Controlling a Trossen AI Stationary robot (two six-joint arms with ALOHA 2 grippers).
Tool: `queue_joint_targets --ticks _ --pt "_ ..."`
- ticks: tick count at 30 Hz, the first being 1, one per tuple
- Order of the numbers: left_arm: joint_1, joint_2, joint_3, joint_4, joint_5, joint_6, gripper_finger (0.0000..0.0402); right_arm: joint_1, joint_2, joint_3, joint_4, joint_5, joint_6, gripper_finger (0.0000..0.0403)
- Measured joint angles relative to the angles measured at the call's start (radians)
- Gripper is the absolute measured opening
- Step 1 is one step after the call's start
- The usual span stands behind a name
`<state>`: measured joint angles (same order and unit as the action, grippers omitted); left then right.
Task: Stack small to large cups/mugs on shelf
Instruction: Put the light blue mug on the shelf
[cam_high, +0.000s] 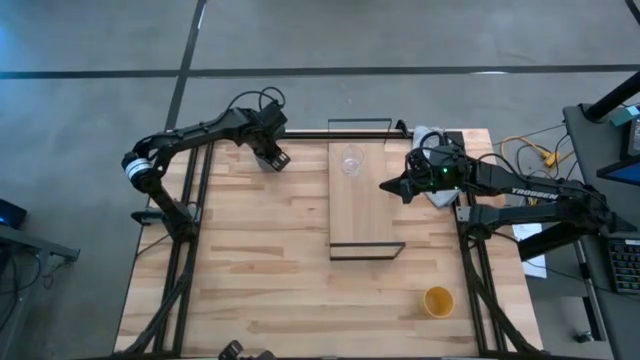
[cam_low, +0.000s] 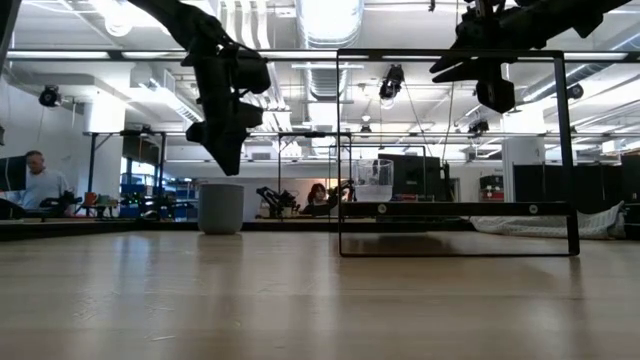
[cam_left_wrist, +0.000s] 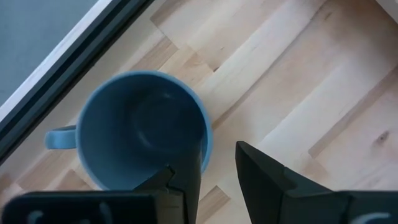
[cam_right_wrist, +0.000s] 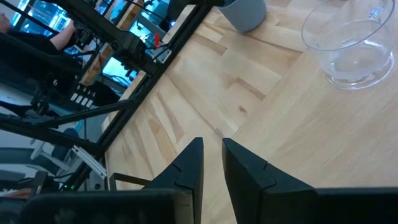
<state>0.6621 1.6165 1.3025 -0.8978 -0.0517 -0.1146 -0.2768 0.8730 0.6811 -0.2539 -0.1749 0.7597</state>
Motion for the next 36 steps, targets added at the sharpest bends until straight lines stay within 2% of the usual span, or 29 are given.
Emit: queue_joint_targets --ticks 12,19,36 --pt "0.008 0.000 -0.007 0.003 -0.012 0.044 0.0086 0.000 0.000 0.000 0.001 0.000 0.000 0.0054" --pt "0.013 0.001 -0.077 0.058 -0.006 0.047 0.0086 0.000 0.000 0.000 0.001 0.000 0.000 0.0054" --pt "0.014 0.029 -0.108 0.138 -0.006 0.069 0.0086 0.000 0.000 0.000 0.001 0.010 0.000 0.0054"
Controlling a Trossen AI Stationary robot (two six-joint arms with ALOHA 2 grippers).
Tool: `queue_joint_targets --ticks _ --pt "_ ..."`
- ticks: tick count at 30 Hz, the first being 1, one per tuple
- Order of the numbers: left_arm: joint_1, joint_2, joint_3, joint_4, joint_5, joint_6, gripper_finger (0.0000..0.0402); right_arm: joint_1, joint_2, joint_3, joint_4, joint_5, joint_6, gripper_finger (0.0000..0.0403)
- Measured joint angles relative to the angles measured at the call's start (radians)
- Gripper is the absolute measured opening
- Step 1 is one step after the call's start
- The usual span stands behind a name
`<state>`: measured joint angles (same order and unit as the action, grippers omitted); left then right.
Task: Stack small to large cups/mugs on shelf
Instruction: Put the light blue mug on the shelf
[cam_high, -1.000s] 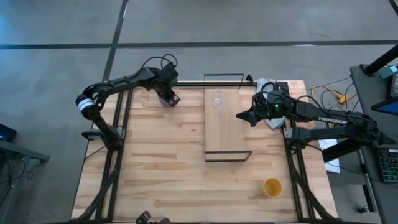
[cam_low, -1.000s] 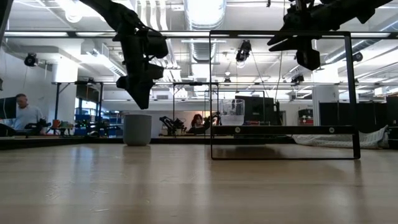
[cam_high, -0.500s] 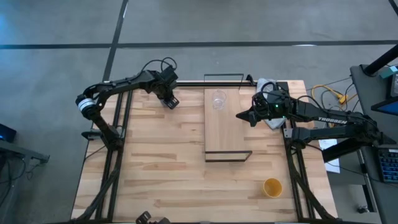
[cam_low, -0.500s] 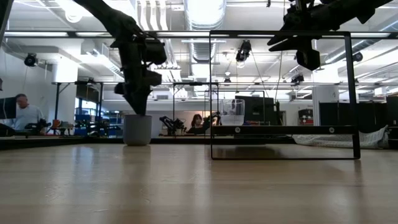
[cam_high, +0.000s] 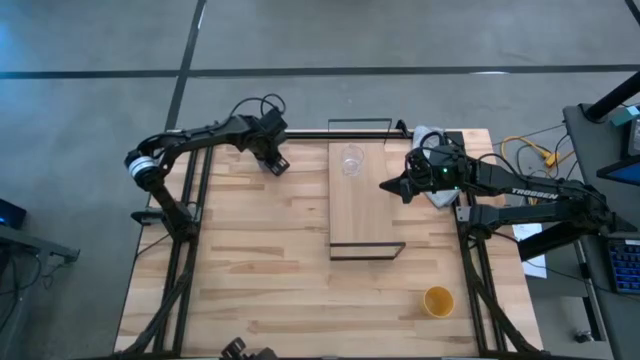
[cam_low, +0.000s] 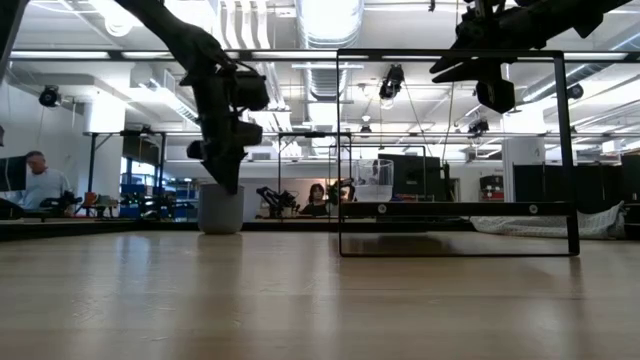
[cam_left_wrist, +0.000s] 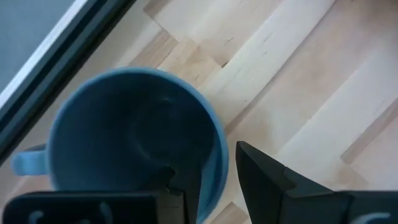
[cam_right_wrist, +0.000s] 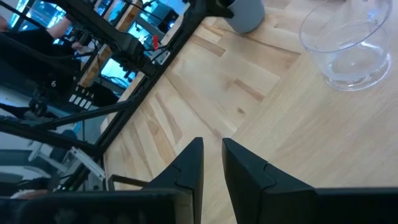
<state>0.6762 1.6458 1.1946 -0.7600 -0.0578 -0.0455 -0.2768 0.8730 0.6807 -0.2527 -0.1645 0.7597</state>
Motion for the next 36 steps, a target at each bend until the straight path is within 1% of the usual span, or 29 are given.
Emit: queue_joint_targets --ticks 4,6,9,11,16,22,33,36 --pt "0.000 0.021 -0.007 -0.005 0.000 0.000 0.0074 0.000 0.000 0.000 0.001 0.010 0.004 0.0054" --pt "0.000 0.022 -0.008 -0.005 0.000 0.000 0.0056 0.000 0.000 0.000 0.001 0.011 0.006 0.0054" --pt "0.000 0.023 -0.003 -0.005 0.001 0.000 0.0016 0.000 0.000 0.000 0.001 0.011 0.007 0.0054" --pt "0.000 0.021 0.000 -0.006 0.004 -0.001 0.0006 0.000 0.000 0.000 0.001 0.011 0.007 0.0054" --pt "-0.003 0.007 0.001 -0.008 0.008 -0.001 0.0004 0.000 0.000 0.000 0.001 0.011 0.007 0.0054" --pt "-0.019 -0.004 0.010 -0.010 0.076 -0.004 0.0002 0.000 0.000 0.000 0.002 0.011 0.007 0.0054" --pt "-0.108 -0.008 0.093 -0.075 0.082 -0.006 0.0002 0.000 0.000 0.000 0.002 0.011 0.007 0.0054" --pt "-0.139 -0.008 0.117 -0.074 0.082 -0.035 0.0002 0.000 0.000 0.000 0.002 0.011 0.007 0.0054"
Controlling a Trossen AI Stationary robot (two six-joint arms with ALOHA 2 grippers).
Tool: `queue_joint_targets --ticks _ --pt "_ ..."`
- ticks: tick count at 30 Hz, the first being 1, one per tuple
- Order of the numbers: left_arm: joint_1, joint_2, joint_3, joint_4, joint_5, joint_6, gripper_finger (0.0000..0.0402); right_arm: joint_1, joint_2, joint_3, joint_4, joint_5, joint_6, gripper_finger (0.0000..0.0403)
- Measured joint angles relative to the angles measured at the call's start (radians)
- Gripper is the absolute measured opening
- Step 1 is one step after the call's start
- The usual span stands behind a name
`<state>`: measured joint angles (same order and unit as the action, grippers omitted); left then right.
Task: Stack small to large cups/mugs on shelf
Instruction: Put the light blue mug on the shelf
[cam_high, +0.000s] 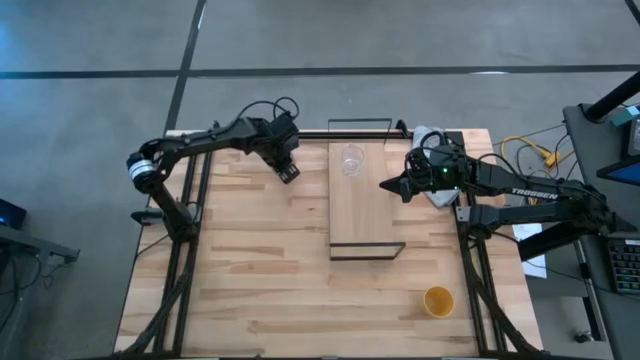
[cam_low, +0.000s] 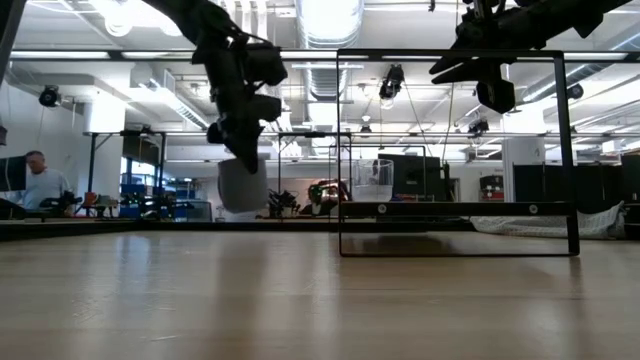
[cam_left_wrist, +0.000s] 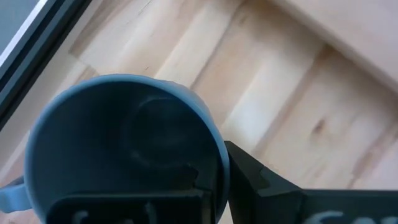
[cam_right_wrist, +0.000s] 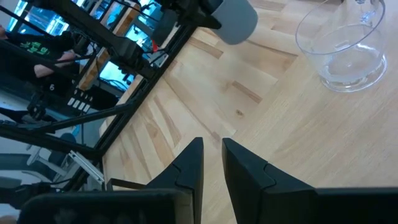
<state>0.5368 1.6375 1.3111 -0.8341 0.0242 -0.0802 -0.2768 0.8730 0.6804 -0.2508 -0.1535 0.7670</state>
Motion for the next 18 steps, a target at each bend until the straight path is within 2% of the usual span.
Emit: queue_joint_targets --ticks 18 --pt "-0.249 0.000 0.159 -0.041 0.000 -0.045 0.0001 0.000 0.000 0.000 0.000 0.000 0.000 0.0054"
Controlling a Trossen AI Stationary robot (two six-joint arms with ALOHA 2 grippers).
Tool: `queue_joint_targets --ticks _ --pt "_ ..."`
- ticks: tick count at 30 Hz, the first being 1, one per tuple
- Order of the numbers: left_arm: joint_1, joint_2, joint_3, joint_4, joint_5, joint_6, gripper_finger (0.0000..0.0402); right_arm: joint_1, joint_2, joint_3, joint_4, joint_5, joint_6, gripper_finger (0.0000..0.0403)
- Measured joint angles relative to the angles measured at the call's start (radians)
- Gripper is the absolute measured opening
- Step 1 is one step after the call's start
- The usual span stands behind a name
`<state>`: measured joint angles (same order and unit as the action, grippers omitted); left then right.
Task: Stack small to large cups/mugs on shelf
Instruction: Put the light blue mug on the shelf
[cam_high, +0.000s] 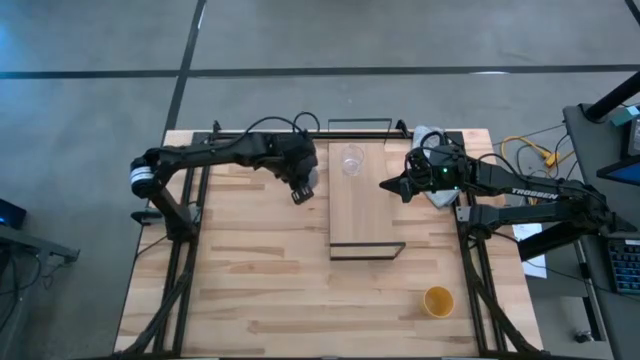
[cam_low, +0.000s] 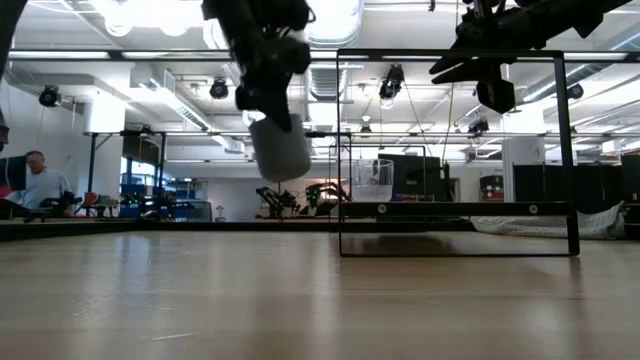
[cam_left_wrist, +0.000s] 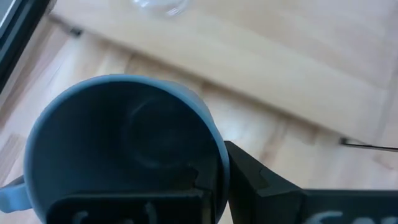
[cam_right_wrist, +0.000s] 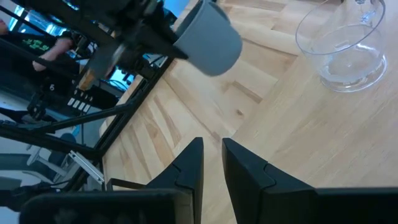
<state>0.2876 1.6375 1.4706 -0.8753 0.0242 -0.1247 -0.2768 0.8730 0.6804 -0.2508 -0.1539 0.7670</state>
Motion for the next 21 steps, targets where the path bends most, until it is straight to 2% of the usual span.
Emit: queue_joint_targets --ticks 14,21 --pt "-0.128 0.001 0.087 0.011 -0.004 0.001 0.0001 0.000 0.000 0.000 0.000 0.000 0.000 0.0054" --pt "-0.183 0.002 0.088 0.134 -0.001 0.020 0.0001 0.000 0.000 0.000 0.000 0.000 0.000 0.0054"
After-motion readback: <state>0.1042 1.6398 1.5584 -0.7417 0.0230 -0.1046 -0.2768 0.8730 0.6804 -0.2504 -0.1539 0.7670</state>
